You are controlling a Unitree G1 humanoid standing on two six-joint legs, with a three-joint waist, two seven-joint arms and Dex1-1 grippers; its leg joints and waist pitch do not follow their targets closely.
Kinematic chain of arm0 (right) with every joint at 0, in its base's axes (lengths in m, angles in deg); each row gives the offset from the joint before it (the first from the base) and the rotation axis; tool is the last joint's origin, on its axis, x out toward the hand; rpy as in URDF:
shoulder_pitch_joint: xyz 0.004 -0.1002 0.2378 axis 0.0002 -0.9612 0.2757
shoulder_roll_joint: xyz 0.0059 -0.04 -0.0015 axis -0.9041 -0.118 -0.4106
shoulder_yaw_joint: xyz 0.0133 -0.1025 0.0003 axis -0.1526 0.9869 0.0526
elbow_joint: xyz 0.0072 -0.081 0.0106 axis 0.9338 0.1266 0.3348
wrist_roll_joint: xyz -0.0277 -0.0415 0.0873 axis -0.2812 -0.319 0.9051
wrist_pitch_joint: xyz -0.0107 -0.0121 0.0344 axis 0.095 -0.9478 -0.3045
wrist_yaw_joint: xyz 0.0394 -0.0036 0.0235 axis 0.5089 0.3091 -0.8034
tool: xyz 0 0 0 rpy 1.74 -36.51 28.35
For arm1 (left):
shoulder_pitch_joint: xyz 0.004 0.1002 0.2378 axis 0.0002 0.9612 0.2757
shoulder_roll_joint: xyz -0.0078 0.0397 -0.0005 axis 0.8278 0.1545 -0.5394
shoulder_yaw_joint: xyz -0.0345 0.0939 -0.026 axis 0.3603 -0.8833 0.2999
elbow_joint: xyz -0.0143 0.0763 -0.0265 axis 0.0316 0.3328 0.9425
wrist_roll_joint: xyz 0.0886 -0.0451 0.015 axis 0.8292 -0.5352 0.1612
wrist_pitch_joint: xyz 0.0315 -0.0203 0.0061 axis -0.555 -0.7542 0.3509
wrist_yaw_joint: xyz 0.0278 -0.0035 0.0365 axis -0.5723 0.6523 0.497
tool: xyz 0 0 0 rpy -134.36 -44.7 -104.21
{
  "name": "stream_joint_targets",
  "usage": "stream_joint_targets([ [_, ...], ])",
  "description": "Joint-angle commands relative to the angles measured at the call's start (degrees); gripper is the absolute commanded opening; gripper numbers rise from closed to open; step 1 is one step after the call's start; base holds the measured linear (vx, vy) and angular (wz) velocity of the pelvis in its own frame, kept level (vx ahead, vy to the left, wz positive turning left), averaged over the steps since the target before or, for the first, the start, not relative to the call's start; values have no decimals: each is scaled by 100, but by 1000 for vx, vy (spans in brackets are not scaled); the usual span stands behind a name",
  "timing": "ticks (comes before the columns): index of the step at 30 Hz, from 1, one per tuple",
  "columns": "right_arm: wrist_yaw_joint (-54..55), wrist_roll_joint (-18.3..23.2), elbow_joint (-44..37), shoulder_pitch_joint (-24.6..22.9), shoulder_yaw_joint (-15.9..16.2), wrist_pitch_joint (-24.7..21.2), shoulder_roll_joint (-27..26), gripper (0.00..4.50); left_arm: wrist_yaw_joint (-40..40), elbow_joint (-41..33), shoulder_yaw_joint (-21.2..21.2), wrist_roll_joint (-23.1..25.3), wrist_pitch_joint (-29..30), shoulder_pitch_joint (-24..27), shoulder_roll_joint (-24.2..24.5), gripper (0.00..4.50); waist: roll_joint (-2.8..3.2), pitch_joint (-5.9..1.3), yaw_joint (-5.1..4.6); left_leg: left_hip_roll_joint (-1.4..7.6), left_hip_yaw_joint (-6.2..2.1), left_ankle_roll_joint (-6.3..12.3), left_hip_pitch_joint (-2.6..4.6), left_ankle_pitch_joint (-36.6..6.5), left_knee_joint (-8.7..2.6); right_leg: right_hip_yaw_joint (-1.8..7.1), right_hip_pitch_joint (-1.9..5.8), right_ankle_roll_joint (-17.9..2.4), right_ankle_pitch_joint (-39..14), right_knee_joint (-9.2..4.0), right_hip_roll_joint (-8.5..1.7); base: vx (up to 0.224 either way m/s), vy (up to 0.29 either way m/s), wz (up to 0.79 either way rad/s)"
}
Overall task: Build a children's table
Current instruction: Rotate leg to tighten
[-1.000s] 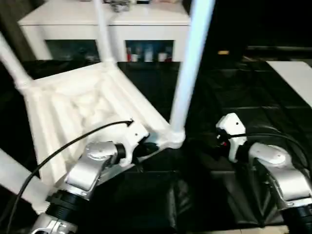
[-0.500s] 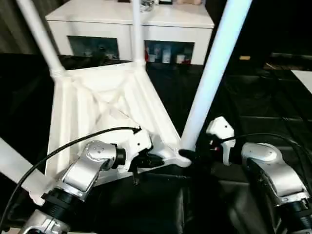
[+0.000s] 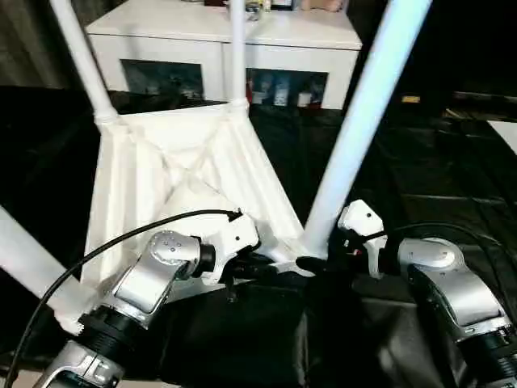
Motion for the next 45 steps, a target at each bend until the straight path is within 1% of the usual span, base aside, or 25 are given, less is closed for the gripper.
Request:
stream_joint_targets([
  [1,-47,-4,-11,60,28,42,69,450,59,20,-103,90,-33,-96,64,67,-62,-314,-36,240,-154,4,84,-2372,-514,128,121,-565,-3306,-511,-272,0,0,0],
  [2,-46,-8,-18,48,24,40,69,450,122,-6,-121,84,42,-74,111,67,-50,-317,-48,242,-157,20,78,-2347,-514,133,120,-582,-3274,-508,-274,0,0,0],
  [3,-46,-8,-18,48,24,40,69,450,122,-6,-121,84,42,-74,111,67,-53,-317,-59,242,-155,26,76,-2343,-514,133,118,-594,-3256,-511,-271,0,0,0],
  [4,-48,-23,-10,38,6,42,55,450,106,28,-94,98,80,-67,122,42,-59,-316,-75,243,-154,34,72,-2350,-515,131,120,-619,-3233,-501,-266,0,0,0],
  [6,-51,-30,0,38,-5,46,46,450,59,71,-61,106,61,-76,98,42,-53,-321,-77,249,-150,38,77,-2326,-513,136,116,-653,-3158,-494,-264,0,0,0],
  [7,-46,-36,11,37,-9,56,29,450,0,138,-3,88,16,-103,65,30,-59,-322,-74,252,-143,46,85,-2318,-510,141,107,-692,-3088,-491,-259,0,0,0],
  [8,-40,-35,9,37,-4,59,23,450,-3,159,2,85,-9,-114,68,30,-60,-324,-67,251,-137,61,86,-2280,-508,145,112,-730,-3012,-485,-262,0,0,0],
  [9,-37,-34,8,37,0,61,19,450,-5,174,4,85,-26,-122,71,10,-56,-326,-65,254,-134,69,80,-2254,-509,150,117,-758,-2954,-478,-261,0,0,0],
  [12,-51,-24,6,46,20,69,8,450,97,157,-39,92,-25,-87,184,4,-54,-324,-49,260,-126,74,88,-2231,-513,155,115,-810,-2843,-464,-254,0,0,0],
  [14,-69,-28,25,63,40,79,2,450,138,127,-40,72,0,-52,244,2,-65,-317,-45,255,-125,64,94,-2288,-513,150,111,-784,-2955,-475,-259,0,0,0],
  [21,-134,-17,141,154,76,68,-61,450,169,83,-5,46,25,10,314,2,-64,-299,-75,249,-157,-3,98,-2481,-516,127,91,-626,-3405,-517,-276,0,0,0],
  [22,-136,-12,156,162,70,76,-70,421,163,79,-11,43,2,13,310,0,-90,-301,-74,249,-161,1,93,-2458,-515,126,94,-601,-3439,-516,-280,0,0,0],
  [25,-141,25,208,183,39,122,-121,409,157,50,-49,14,-30,24,278,0,-80,-297,-68,252,-154,6,108,-2460,-512,135,70,-600,-3442,-526,-277,0,0,0],
  [27,-169,61,230,198,26,132,-153,385,156,56,-74,11,-46,22,267,0,-78,-303,-71,253,-157,0,101,-2460,-516,133,78,-617,-3387,-522,-278,0,0,0],
  [30,-206,119,265,212,8,142,-201,374,184,65,-99,5,-72,14,248,0,-76,-307,-60,260,-150,-3,105,-2453,-525,142,81,-682,-3197,-500,-267,0,0,0],
  [32,-252,139,297,215,20,152,-225,348,200,57,-106,2,-74,8,237,0,-73,-309,-55,263,-147,2,98,-2429,-529,150,86,-728,-3104,-488,-269,0,0,0],
  [33,-267,138,311,216,30,161,-232,348,205,51,-108,1,-74,6,234,0,-73,-312,-50,263,-146,2,99,-2409,-529,150,90,-737,-3079,-486,-270,0,0,0],
  [34,-292,120,355,221,45,198,-242,331,220,58,-122,10,-108,-3,233,0,-78,-309,-46,266,-142,2,99,-2399,-530,153,89,-751,-3049,-484,-271,0,0,0],
  [36,-318,114,400,224,57,229,-256,327,231,68,-140,19,-132,-9,228,0,-68,-311,-46,266,-145,4,96,-2397,-530,153,97,-764,-3039,-476,-276,0,0,0],
  [37,-329,112,419,227,59,243,-261,310,231,72,-146,23,-136,-11,224,0,-69,-310,-48,265,-141,6,95,-2409,-529,152,93,-767,-3042,-481,-274,0,0,0],
  [38,-348,116,439,225,65,247,-272,310,241,67,-162,27,-141,-9,221,0,-71,-308,-49,268,-147,-2,93,-2417,-535,151,97,-764,-3054,-479,-274,0,0,0],
  [39,-358,114,451,222,68,253,-277,290,242,64,-171,30,-141,-8,217,0,-73,-307,-48,267,-145,-4,96,-2426,-533,151,93,-763,-3063,-481,-273,0,0,0],
  [42,-361,102,489,198,67,295,-294,278,241,65,-188,39,-145,-2,201,0,-74,-305,-49,265,-147,-8,98,-2436,-534,153,93,-743,-3120,-487,-277,0,0,0],
  [43,-337,83,510,182,62,334,-305,273,240,66,-193,46,-149,6,199,0,-61,-300,-52,264,-148,-18,103,-2479,-533,149,85,-734,-3165,-497,-275,0,0,0],
  [45,-164,37,574,157,-2,388,-365,270,157,101,-164,59,-134,15,165,0,-64,-301,-56,265,-153,-28,104,-2518,-535,147,83,-716,-3199,-500,-276,0,0,0],
])
